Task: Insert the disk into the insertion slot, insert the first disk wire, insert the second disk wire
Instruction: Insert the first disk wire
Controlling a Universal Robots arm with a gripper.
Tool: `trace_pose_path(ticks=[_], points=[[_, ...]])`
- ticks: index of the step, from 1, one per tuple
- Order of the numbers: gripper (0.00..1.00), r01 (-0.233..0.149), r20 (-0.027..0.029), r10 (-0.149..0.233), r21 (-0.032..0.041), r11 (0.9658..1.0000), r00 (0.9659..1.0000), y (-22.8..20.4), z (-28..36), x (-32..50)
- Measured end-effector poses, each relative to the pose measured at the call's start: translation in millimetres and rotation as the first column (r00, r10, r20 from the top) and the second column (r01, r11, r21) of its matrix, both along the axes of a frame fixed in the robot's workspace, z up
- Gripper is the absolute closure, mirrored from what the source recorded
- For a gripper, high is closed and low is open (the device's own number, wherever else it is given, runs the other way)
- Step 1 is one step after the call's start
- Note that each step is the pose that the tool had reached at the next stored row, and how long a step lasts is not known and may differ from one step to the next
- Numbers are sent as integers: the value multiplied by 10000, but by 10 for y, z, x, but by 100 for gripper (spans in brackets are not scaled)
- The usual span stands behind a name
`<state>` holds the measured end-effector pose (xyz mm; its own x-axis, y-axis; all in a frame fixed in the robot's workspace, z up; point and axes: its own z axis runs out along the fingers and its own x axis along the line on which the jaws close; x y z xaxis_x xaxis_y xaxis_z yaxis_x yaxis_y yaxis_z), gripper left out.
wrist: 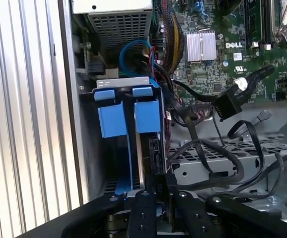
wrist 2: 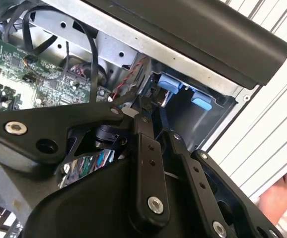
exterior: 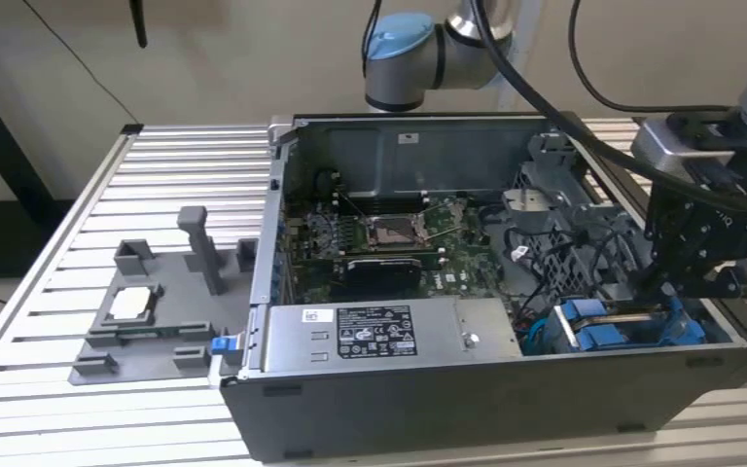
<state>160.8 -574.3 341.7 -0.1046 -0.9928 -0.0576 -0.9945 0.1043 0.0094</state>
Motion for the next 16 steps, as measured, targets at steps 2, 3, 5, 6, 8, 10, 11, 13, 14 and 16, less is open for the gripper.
trace_pose_path(ticks=[2, 3, 5, 6, 8, 10, 11, 13, 14, 16], points=[[81, 62, 0, -62, 2, 10000, 10000, 17, -9, 3], [81, 84, 0, -84, 3, 10000, 10000, 29, -13, 3], [81, 90, 0, -90, 2, 10000, 10000, 35, -19, 4], [81, 90, -1, -90, -2, 10000, 10000, 35, -21, 4], [81, 90, -20, -90, -1, 10000, 10000, 33, -25, 4], [81, 88, -85, -88, -1, 10000, 9999, 18, -25, 6], [81, 89, -131, -89, -1, 10000, 9999, 10, -25, 6], [81, 90, -188, -90, -5, 10000, 9998, 3, -25, 9], [81, 90, -194, -90, -4, 10000, 9998, 2, -27, 10], [81, 90, -196, -91, -5, 10000, 9998, 2, -30, 15]])
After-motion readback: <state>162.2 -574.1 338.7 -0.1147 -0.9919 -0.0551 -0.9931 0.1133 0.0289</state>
